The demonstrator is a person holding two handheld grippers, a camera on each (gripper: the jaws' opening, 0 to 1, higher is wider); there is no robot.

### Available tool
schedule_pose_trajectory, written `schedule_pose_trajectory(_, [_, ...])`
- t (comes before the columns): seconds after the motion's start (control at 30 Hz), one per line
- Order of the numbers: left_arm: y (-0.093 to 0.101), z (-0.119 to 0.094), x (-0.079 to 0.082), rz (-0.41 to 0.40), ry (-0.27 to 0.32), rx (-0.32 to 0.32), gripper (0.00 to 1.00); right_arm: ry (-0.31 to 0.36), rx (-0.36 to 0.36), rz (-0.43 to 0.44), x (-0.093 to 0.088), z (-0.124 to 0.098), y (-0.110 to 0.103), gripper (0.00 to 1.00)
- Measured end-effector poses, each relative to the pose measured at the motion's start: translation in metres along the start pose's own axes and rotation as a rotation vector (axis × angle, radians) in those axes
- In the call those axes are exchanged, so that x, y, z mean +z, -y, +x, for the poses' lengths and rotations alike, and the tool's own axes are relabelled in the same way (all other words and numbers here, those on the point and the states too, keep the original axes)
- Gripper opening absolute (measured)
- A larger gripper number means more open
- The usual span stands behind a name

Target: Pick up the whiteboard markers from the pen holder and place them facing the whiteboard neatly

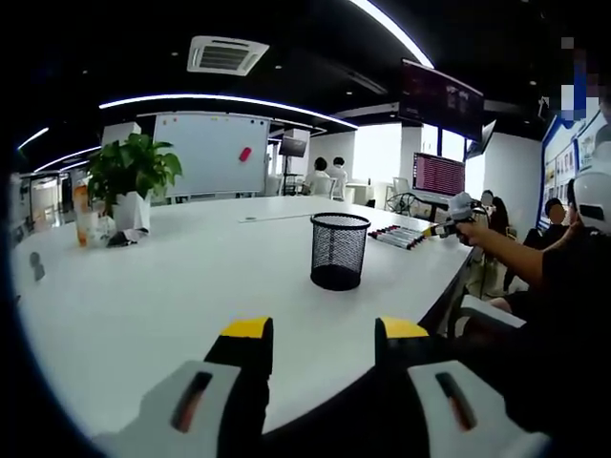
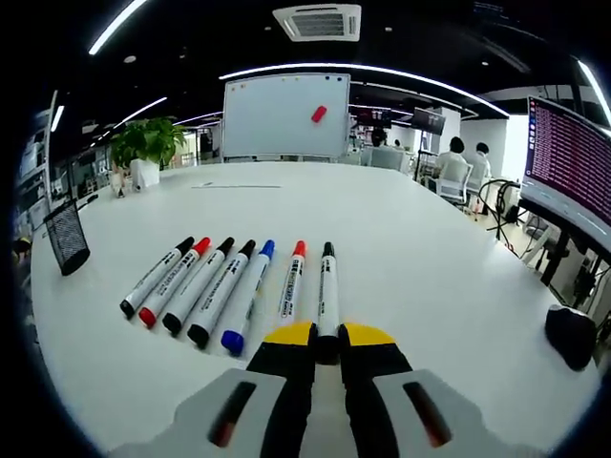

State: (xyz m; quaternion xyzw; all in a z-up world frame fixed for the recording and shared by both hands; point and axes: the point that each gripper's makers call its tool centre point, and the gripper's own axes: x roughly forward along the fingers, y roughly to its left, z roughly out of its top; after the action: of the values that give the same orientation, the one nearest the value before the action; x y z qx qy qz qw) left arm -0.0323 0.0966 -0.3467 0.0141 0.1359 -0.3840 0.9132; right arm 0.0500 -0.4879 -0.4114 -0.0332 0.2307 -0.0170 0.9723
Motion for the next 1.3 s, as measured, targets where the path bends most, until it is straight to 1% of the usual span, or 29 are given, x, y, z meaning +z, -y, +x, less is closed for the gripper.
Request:
schedule_pose_trajectory(0.2, [0.001,0.001,-0.002,-0.002,-0.004,-0.004,0.44,0.006,0.006,-0.014,0.000,0.000,-0.002,0.13])
schedule_pose_trajectory(0.43, [0.005,0.004,-0.004,-0.006,-0.008,-0.014,0.44,0.007,0.015,-0.001,-0.001,-0.001,-0.003,0.13])
schedule_pose_trajectory(0.47, [0.004,0.004,-0.004,-0.006,-0.007,-0.014,0.44,0.004,0.019,-0.001,-0.002,-0.001,-0.003,0.14])
schedule_pose_trajectory(0.5, [0.004,0.003,-0.003,-0.006,-0.007,-0.013,0.44,-0.014,0.015,-0.002,-0.005,-0.001,-0.002,0.14])
schedule_pose_trajectory(0.53, [0.004,0.003,-0.003,-0.007,-0.006,-0.012,0.44,0.000,0.018,0.000,-0.002,-0.002,-0.003,0.14])
schedule_pose_trajectory(0.6, [0.003,0.003,-0.003,-0.006,-0.006,-0.010,0.44,0.000,0.020,0.007,-0.001,-0.004,-0.004,0.14])
schedule_pose_trajectory(0.87, [0.003,0.002,-0.003,-0.006,-0.006,-0.010,0.44,0.008,0.025,0.015,-0.002,-0.012,-0.010,0.19])
schedule_pose_trajectory(1.03, [0.003,0.002,-0.003,-0.006,-0.005,-0.009,0.44,-0.007,0.033,0.026,-0.003,-0.015,-0.009,0.23])
schedule_pose_trajectory(1.07, [0.002,0.002,-0.002,-0.007,-0.004,-0.008,0.44,-0.020,0.014,0.054,-0.004,-0.018,-0.006,0.23])
schedule_pose_trajectory(1.13, [0.002,0.001,-0.002,-0.006,-0.002,-0.006,0.44,0.027,0.031,0.062,0.005,-0.023,-0.007,0.25])
schedule_pose_trajectory(1.2, [0.002,0.001,-0.001,-0.004,-0.002,-0.006,0.44,0.031,0.026,0.064,0.008,-0.027,-0.007,0.26])
schedule_pose_trajectory(1.3, [0.003,0.001,0.000,-0.003,0.001,-0.007,0.44,0.048,0.022,0.045,0.015,-0.036,-0.010,0.28])
